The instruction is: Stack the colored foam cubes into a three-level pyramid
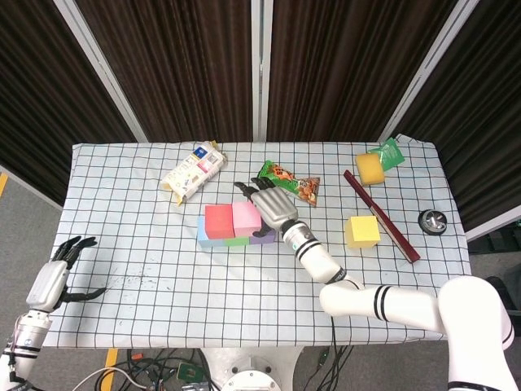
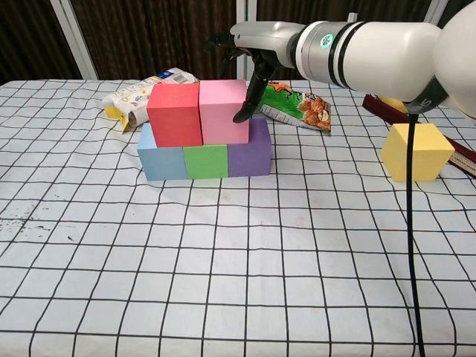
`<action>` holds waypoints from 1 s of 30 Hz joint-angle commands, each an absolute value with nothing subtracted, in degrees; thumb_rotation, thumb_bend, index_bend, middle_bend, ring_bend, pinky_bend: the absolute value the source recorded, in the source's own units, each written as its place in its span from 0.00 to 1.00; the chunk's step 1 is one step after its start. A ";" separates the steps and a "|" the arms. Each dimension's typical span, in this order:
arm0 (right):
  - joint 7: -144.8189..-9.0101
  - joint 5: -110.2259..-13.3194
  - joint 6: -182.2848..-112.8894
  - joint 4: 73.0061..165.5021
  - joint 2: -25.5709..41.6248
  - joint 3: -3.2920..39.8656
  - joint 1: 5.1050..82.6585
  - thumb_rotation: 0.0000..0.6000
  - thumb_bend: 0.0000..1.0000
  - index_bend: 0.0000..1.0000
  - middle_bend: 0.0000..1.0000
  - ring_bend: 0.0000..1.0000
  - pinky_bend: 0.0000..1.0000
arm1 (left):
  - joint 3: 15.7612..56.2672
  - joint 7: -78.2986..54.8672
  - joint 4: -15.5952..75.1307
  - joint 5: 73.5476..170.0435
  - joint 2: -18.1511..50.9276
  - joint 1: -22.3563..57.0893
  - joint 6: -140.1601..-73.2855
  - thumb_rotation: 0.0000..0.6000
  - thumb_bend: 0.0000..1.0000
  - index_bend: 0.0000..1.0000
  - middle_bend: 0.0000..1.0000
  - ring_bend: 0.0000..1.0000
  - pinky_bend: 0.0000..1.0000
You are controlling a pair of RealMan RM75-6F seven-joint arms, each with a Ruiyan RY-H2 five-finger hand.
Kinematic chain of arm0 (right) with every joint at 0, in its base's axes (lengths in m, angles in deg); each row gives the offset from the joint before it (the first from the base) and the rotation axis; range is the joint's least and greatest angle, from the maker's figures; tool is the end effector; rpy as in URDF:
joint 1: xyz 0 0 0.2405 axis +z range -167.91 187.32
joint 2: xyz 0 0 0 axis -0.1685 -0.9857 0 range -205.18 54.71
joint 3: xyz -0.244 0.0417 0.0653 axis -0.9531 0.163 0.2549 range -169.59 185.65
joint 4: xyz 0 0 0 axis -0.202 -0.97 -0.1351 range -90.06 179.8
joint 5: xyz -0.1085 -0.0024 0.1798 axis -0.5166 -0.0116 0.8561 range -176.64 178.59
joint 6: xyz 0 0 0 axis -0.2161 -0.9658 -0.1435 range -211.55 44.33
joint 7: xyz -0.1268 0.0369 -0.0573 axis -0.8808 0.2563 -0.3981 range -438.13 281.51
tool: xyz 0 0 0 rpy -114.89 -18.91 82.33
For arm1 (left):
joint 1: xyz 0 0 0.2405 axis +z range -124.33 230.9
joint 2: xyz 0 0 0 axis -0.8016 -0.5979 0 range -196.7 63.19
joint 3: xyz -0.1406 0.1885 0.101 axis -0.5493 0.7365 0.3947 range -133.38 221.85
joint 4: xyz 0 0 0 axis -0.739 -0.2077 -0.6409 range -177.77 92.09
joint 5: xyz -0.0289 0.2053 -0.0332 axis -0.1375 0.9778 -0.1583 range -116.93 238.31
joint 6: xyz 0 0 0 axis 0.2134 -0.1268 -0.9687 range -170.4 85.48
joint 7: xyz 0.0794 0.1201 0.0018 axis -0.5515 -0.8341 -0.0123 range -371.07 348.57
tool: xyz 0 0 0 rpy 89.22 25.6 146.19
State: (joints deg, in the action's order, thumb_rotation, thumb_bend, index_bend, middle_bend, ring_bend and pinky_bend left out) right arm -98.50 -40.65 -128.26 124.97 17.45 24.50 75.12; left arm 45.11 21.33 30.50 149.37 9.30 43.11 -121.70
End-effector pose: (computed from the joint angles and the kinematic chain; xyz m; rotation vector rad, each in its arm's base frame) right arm -0.0200 -0.3993 -0.0408 1.9696 -1.0918 1.0120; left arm -0.3421 0.2015 0.0979 -1.3619 -1.3199 -1.1833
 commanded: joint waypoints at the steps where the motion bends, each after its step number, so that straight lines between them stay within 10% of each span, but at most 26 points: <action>1: -97.89 -41.04 -128.48 124.65 17.81 24.63 75.03 1.00 0.00 0.00 0.25 0.00 0.00 | 45.11 21.31 30.44 149.38 9.32 43.13 -121.73 1.00 0.00 0.11 0.16 0.03 0.01; 30: -92.24 -52.75 -132.23 124.88 16.53 23.60 70.82 1.00 0.15 0.00 0.40 0.00 0.00 | 45.08 19.80 30.71 149.64 9.47 42.81 -121.51 1.00 0.00 0.11 0.16 0.03 0.01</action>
State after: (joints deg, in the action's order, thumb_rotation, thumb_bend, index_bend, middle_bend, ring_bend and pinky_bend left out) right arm -93.09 -51.49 -132.26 125.01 17.04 24.05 71.37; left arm 45.08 19.80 30.71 149.64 9.47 42.80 -121.50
